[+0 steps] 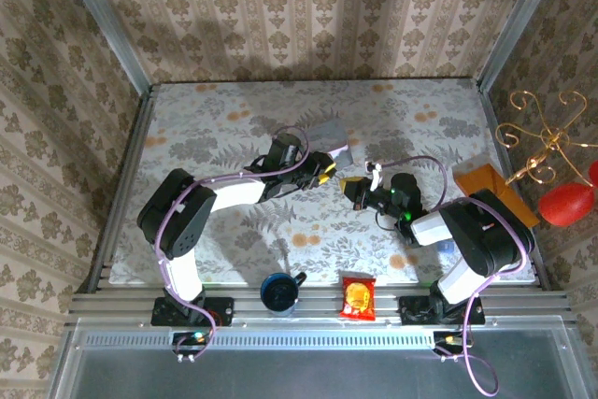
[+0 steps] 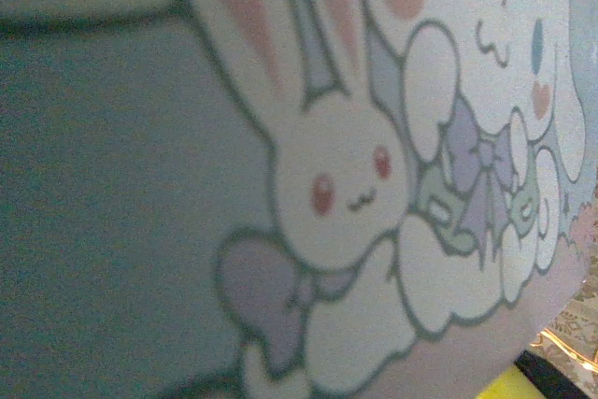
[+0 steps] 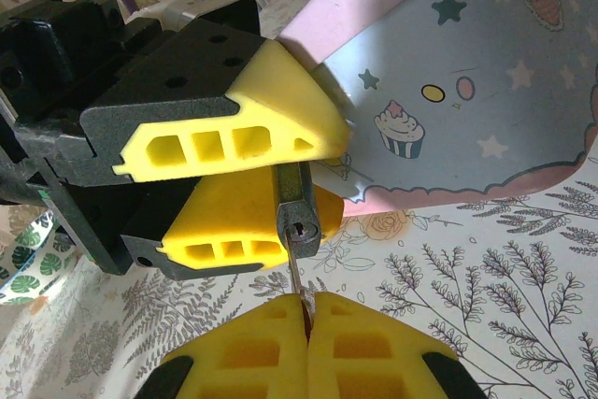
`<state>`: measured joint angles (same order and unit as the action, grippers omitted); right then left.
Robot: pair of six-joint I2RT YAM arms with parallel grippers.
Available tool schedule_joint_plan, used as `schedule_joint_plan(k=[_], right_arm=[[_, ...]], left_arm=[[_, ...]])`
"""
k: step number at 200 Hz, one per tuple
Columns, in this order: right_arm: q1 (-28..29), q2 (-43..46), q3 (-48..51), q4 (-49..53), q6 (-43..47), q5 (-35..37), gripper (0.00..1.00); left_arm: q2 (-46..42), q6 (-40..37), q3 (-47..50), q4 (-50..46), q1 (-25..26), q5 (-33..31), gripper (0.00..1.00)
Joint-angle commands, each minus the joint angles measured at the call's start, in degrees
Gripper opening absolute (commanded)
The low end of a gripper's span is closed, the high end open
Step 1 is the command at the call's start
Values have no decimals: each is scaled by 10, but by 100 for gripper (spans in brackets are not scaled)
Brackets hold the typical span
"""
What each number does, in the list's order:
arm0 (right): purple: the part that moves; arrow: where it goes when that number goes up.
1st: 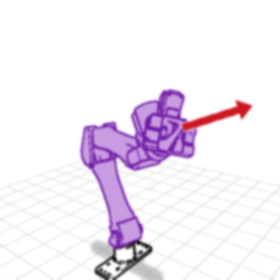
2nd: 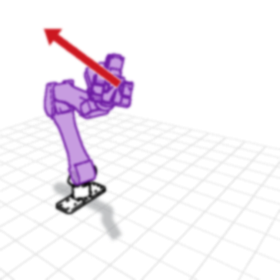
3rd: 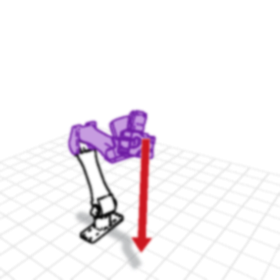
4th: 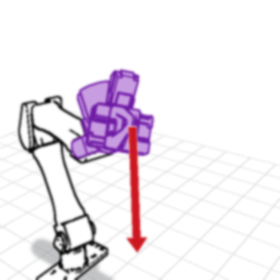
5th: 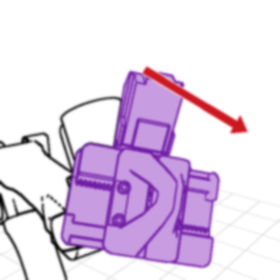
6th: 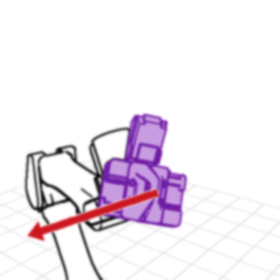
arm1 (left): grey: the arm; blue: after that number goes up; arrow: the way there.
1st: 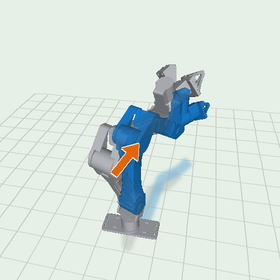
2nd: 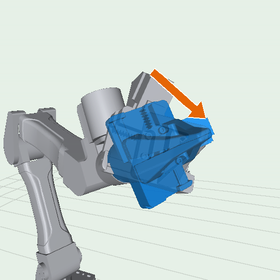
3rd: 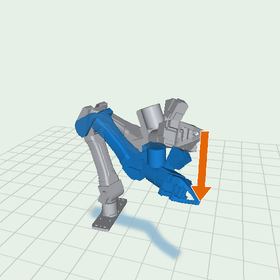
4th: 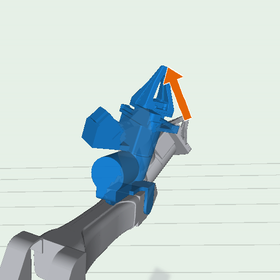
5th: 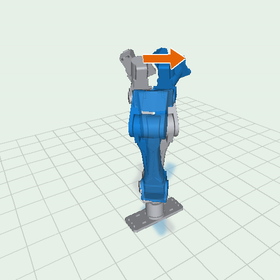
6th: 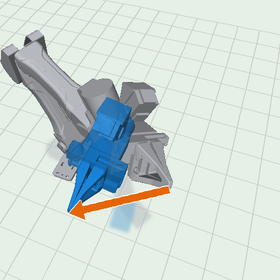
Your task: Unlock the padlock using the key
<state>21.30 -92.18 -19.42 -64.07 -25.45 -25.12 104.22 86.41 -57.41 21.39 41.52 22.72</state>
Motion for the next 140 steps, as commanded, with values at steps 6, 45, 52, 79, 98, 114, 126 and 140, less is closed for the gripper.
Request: schedule_joint_plan(k=[6, 45, 52, 79, 98, 114, 126, 140], right_arm=[[5, -1, -11, 3, 8, 16, 0], [5, -5, -10, 3, 13, 17, 0], [5, -6, -9, 3, 13, 17, 0], [5, -8, -8, -2, 10, 18, 0], [5, -7, -9, -7, 7, 18, 0], [5, -4, -11, -4, 6, 17, 0], [5, -3, -12, -4, 5, 16, 0], [5, -1, -14, -7, 5, 15, 0]], left_arm=[[6, 17, -19, 32, -1, 22, 0], [5, 19, -22, 38, -1, 32, 0], [4, 19, -22, 35, -2, 32, 0], [3, 17, -22, 30, -2, 32, 0], [7, 20, -20, 32, -1, 34, 0], [9, 21, -19, 32, -1, 35, 0], [10, 21, -19, 31, -1, 35, 0], [11, 22, -18, 30, 0, 36, 0]])
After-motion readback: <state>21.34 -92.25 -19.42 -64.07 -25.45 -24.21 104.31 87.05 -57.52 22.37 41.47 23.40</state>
